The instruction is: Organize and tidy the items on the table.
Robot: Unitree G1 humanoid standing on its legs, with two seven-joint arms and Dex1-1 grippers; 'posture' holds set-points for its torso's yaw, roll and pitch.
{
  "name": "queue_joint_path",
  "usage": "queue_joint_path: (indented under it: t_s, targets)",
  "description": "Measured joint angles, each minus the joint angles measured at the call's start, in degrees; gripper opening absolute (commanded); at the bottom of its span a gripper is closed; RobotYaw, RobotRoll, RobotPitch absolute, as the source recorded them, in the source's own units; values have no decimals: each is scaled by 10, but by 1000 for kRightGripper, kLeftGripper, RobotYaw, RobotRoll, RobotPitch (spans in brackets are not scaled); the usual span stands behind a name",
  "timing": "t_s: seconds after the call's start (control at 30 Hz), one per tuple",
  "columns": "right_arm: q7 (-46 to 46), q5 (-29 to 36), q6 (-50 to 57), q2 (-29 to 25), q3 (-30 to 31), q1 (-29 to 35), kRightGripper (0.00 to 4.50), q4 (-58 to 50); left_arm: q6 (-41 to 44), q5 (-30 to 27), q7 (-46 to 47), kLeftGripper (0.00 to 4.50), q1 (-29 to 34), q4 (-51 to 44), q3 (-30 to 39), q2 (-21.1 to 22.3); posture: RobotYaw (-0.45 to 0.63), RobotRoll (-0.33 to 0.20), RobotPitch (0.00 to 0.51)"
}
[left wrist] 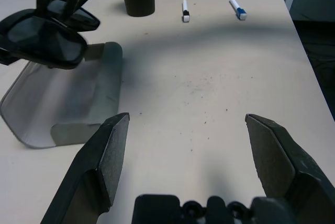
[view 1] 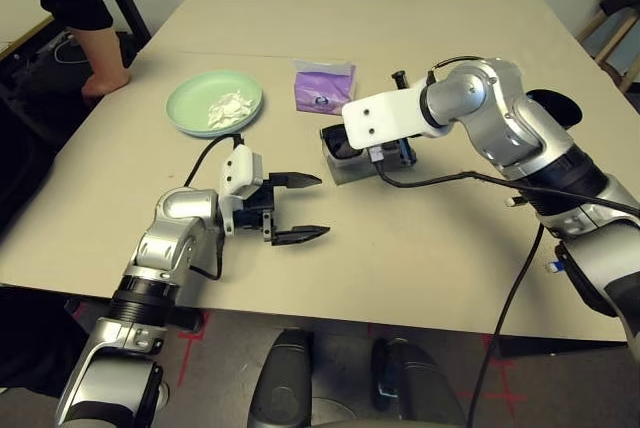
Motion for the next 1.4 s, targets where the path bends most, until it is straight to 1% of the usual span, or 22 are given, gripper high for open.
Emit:
queue_joint_path:
  t_s: [0.2,0.33,0.5,0.87,1.4]
  targets:
    - [-72,-34,-47,29,1,-19,351,95,3,0,3,4500,0,0,0,2,305,0,104]
    - [-92,-45,-63,41,2,-19,351,123,5,0,4,4500,1,-2,1,4,306,0,102]
    - [-97,-53,-69,45,2,-15,351,123,8,0,7,4500,3,-3,1,6,305,0,99]
    - [-99,-65,-67,43,2,35,351,88,8,0,15,4500,3,-4,1,6,300,0,96]
    - [-114,-80,-78,49,4,50,351,90,17,-3,24,4500,4,-17,3,6,304,0,93]
